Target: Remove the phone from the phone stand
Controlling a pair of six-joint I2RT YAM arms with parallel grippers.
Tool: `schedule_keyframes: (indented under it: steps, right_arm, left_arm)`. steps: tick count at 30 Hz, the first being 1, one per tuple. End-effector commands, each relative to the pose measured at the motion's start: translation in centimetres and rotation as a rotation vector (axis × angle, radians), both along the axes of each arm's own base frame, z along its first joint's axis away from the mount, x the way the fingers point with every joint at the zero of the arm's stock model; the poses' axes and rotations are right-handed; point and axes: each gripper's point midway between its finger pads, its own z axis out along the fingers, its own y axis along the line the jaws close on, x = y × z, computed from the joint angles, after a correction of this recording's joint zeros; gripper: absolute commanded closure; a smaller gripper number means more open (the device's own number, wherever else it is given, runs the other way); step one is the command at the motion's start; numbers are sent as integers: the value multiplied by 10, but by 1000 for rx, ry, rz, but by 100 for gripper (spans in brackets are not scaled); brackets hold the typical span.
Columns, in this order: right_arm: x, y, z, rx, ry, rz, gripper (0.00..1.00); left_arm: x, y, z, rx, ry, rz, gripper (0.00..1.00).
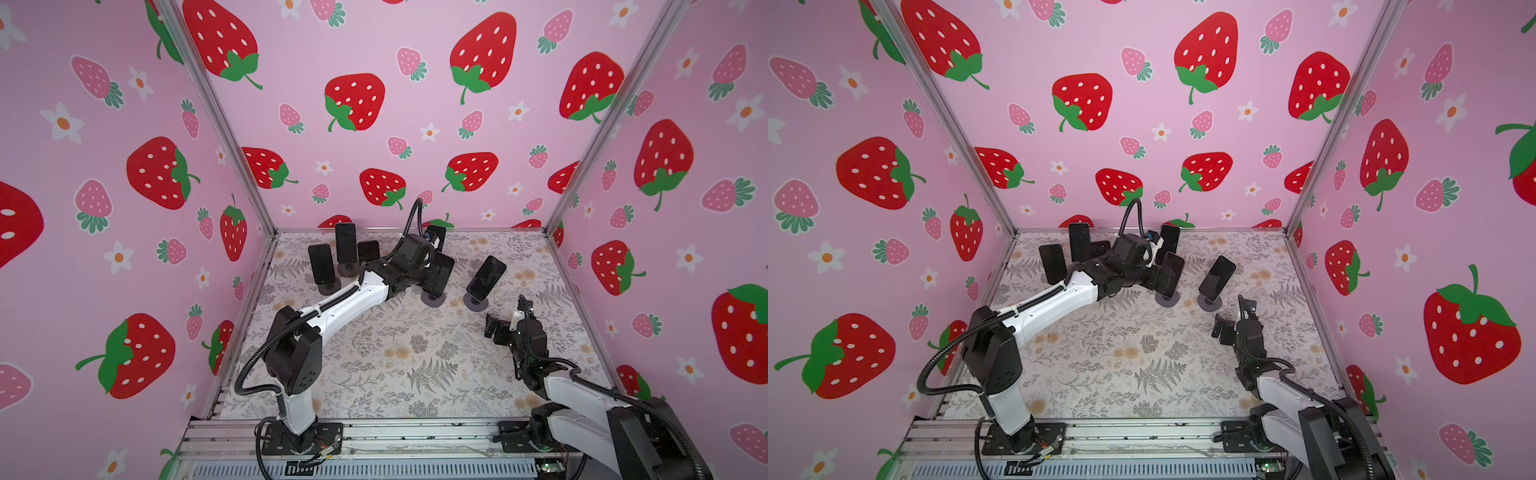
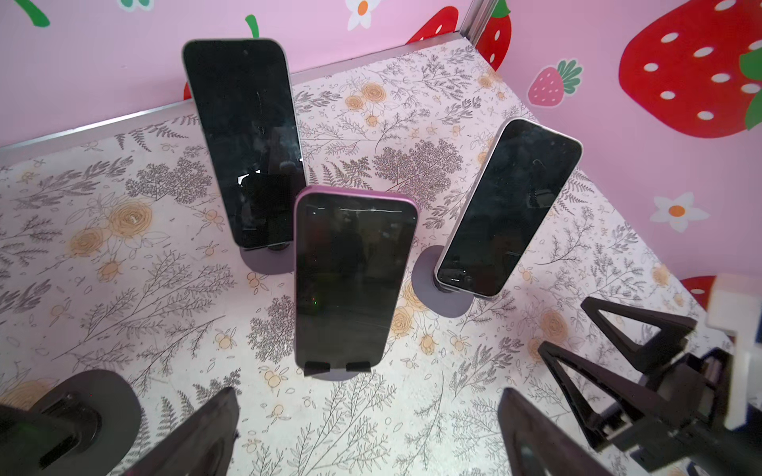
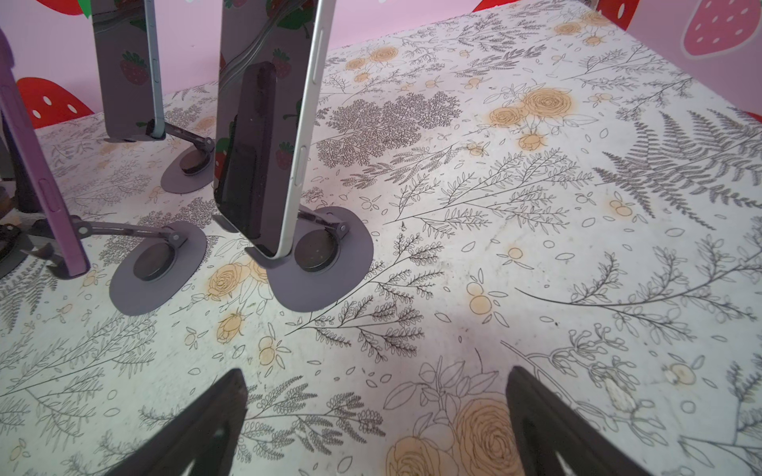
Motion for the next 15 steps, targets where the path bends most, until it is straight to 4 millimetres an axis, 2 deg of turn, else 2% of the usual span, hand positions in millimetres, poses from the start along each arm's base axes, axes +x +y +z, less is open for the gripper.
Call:
schedule_keyframes:
  steps: [1, 6, 15]
  right_arm:
    - [5, 1, 6, 18, -10, -17, 0]
    - [5, 1, 5, 16, -3, -15, 0]
    - [4, 0, 4, 13, 0, -19, 0]
  left_arm:
    - [18, -10, 12, 0, -70, 15, 1]
    - [33, -24, 10, 19, -108, -15, 1]
    - [53, -38, 10, 33, -138, -26, 1]
